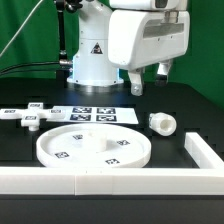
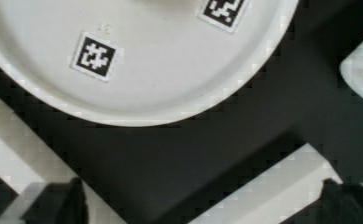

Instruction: Assemble round table

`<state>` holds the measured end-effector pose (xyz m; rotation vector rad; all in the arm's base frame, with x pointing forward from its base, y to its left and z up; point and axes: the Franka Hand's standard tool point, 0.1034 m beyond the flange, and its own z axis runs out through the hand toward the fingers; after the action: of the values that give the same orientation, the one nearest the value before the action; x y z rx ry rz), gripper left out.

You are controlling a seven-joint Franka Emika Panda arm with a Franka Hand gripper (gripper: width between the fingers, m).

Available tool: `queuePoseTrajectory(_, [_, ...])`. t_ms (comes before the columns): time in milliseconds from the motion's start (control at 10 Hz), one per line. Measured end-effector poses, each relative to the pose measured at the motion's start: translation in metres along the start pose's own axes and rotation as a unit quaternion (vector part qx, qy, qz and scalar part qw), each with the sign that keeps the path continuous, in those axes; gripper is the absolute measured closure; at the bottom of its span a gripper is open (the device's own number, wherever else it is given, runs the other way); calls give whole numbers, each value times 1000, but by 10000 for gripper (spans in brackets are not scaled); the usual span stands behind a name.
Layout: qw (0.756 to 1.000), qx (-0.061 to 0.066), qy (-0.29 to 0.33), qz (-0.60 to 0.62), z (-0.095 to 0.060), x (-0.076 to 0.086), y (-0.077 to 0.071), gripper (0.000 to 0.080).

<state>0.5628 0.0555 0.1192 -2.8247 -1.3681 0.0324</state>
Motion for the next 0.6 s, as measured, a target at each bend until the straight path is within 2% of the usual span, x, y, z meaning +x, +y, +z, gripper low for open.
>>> queuePoseTrajectory(500, [1000,-1,1,-11,1,-2,1,150])
queuePoseTrajectory(600, [999,-6,4,-41,10,-19,8,150])
